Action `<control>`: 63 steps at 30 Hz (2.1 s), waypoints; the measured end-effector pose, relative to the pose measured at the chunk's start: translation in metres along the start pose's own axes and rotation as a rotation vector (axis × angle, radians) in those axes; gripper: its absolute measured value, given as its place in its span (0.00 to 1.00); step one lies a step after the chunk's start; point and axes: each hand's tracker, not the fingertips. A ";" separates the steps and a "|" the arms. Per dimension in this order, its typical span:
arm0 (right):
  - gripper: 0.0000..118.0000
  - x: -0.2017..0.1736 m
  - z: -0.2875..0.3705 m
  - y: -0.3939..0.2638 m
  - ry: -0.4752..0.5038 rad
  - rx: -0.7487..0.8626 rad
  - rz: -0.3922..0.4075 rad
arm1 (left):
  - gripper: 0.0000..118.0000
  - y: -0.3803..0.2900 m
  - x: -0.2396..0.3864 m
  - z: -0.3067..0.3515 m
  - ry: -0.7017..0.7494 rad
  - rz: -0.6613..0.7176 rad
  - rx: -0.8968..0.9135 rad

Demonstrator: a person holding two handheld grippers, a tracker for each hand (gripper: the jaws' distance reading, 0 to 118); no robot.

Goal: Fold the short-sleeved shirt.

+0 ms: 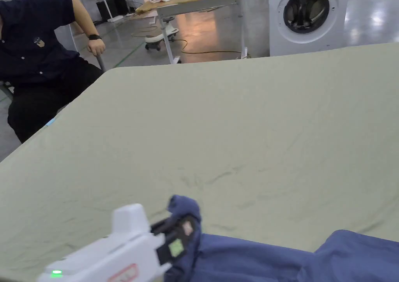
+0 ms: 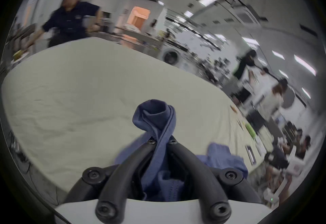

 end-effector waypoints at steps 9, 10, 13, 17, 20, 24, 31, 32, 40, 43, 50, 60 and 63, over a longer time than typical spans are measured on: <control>0.00 0.011 0.015 -0.012 -0.054 0.015 0.006 | 0.27 -0.060 0.068 -0.101 -0.040 -0.086 -0.225; 0.00 0.014 0.016 -0.013 -0.061 0.012 0.001 | 0.50 -0.058 0.065 -0.099 -0.087 -0.072 -0.224; 0.00 0.023 0.016 -0.018 -0.070 0.003 -0.028 | 0.59 -0.042 0.055 -0.077 -0.215 0.017 -0.109; 0.00 0.013 0.011 -0.011 -0.072 -0.014 -0.046 | 0.02 -0.031 0.035 -0.062 -0.207 0.079 -0.046; 0.00 0.009 0.012 -0.012 -0.070 -0.020 -0.030 | 0.02 -0.048 0.023 -0.078 -0.141 0.146 -0.131; 0.00 0.000 0.011 -0.011 -0.060 -0.030 -0.033 | 0.02 -0.087 0.025 -0.114 -0.214 0.230 -0.302; 0.00 -0.017 0.003 -0.008 -0.037 -0.051 -0.046 | 0.02 -0.085 0.033 -0.119 -0.192 0.195 -0.277; 0.00 -0.019 0.001 -0.008 -0.034 -0.055 -0.047 | 0.02 -0.081 0.032 -0.114 -0.190 0.167 -0.270; 0.00 -0.025 -0.004 -0.001 -0.010 -0.063 -0.036 | 0.72 -0.029 -0.051 -0.034 -0.120 0.318 -0.030; 0.00 -0.020 -0.005 -0.004 -0.003 -0.071 -0.047 | 0.72 -0.031 -0.092 -0.026 -0.055 0.466 -0.002; 0.00 -0.023 0.002 -0.004 -0.008 -0.083 -0.046 | 0.14 -0.074 -0.106 -0.070 -0.164 0.677 -0.130; 0.00 -0.016 0.007 0.001 -0.037 -0.072 -0.080 | 0.03 -0.038 -0.074 -0.018 -0.197 0.686 0.046; 0.00 -0.011 0.005 -0.001 -0.025 -0.068 -0.086 | 0.03 -0.008 -0.084 0.016 -0.074 0.498 0.106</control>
